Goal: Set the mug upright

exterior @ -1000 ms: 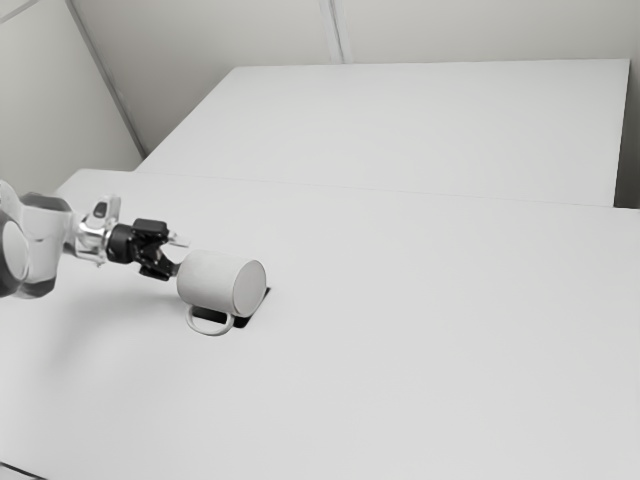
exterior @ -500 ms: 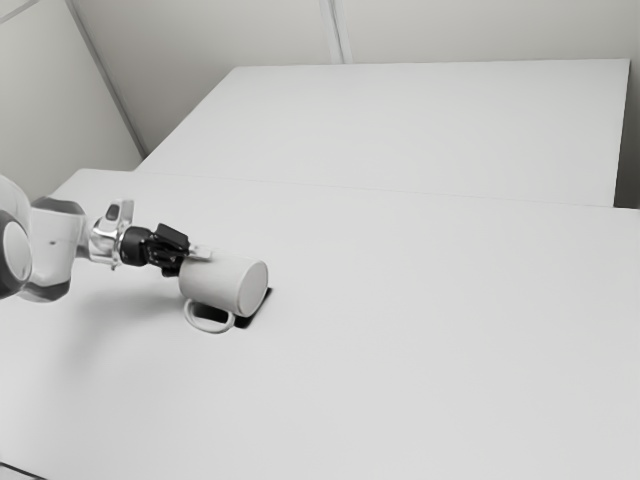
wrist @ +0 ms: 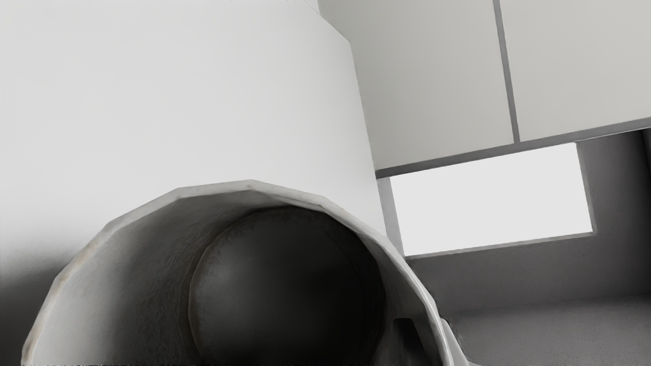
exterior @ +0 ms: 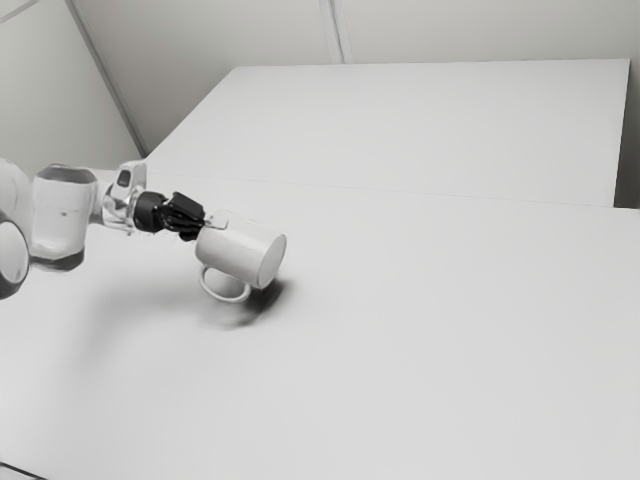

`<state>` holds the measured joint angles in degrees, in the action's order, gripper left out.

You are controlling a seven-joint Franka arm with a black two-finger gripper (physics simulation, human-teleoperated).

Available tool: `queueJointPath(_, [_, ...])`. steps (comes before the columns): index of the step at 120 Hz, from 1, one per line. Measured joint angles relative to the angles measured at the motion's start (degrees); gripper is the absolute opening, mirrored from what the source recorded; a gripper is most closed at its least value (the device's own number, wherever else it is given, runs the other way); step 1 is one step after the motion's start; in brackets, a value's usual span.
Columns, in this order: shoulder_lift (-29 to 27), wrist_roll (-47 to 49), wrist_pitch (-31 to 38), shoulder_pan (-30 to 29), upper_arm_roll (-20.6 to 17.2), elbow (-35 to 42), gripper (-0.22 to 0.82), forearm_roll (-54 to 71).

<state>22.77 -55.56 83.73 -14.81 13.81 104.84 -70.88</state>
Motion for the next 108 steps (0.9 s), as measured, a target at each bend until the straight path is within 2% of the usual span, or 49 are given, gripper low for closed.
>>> queueJointPath(7, [-2.09, 0.45, 1.90, 0.16, -1.91, -3.91, -0.17, 4.84])
queueJointPath(18, [-3.38, 2.32, 6.75, 0.67, -5.15, -11.12, -0.18, 19.86])
queueJointPath(33, [-4.08, 7.54, 14.85, 1.67, -9.70, -13.09, -0.18, 41.02])
queueJointPath(46, [-4.05, 12.65, 22.77, 5.05, -11.64, -12.72, -0.18, 52.62])
queueJointPath(73, [-4.13, 23.81, 34.19, 6.87, -15.82, -9.86, -0.18, 64.77])
queueJointPath(102, [-4.11, 34.30, 39.05, 7.76, -16.45, -5.16, -0.18, 69.26])
queueJointPath(108, [-4.09, 35.99, 39.45, 7.78, -16.46, -4.88, -0.09, 69.57])
